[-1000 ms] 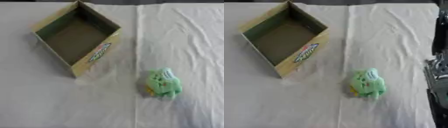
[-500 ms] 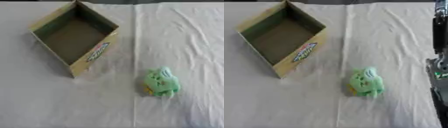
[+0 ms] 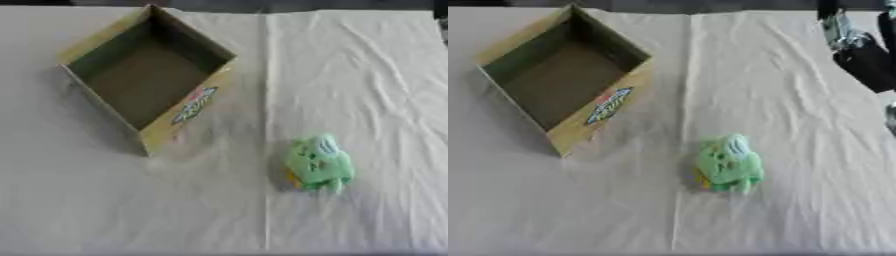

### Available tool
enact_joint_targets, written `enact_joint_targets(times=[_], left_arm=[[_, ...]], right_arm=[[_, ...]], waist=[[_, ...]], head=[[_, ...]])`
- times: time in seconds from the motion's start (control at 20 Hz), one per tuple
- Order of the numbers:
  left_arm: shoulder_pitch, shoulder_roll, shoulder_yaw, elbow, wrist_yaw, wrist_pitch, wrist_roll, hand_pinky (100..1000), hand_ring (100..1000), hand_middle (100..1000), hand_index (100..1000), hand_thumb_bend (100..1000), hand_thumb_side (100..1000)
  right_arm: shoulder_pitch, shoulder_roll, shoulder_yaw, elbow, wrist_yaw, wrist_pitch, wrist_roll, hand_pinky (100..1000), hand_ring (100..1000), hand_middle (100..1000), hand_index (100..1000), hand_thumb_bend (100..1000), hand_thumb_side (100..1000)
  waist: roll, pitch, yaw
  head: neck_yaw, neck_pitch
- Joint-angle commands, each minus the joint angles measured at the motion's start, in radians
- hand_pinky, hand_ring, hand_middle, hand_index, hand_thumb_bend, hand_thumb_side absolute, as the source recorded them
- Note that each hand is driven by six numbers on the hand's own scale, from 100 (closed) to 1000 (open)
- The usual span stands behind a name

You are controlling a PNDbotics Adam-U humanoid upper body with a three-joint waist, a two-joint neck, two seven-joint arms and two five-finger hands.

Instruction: Pick up objects on the table and place them in the box.

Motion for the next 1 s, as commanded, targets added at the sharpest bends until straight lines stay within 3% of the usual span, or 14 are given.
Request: enact_joint_targets(times=[0.05, 0.25, 0.6, 1.0], left_arm=[[-0.002, 0.031, 0.000, -0.017, -0.002, 0.004, -0.002, 359, 586, 792, 889, 100, 780], [0.001, 0.033, -0.003, -0.017, -0.001, 0.006, -0.005, 359, 586, 792, 888, 100, 779], [0.005, 0.035, -0.004, -0.017, 0.000, 0.012, -0.007, 358, 586, 791, 885, 100, 777], [0.004, 0.035, -0.007, -0.017, 0.001, 0.014, -0.012, 358, 587, 789, 882, 100, 778]], right_arm=[[-0.007, -0.094, 0.011, -0.020, 0.028, -0.026, 0.065, 865, 819, 805, 919, 291, 1000], [-0.019, -0.134, 0.038, -0.020, 0.046, -0.056, 0.155, 864, 821, 809, 920, 336, 1000], [-0.020, -0.147, 0.068, -0.020, 0.049, -0.084, 0.224, 872, 823, 786, 881, 469, 1000], [-0.014, -0.157, 0.109, -0.020, 0.023, -0.107, 0.301, 886, 842, 799, 938, 541, 1000]], waist=[[-0.003, -0.023, -0.003], [-0.009, -0.030, -0.008], [-0.012, -0.033, -0.011], [-0.014, -0.033, -0.012]], head=[[0.004, 0.002], [0.003, 0.003], [0.004, 0.004], [-0.001, 0.001]])
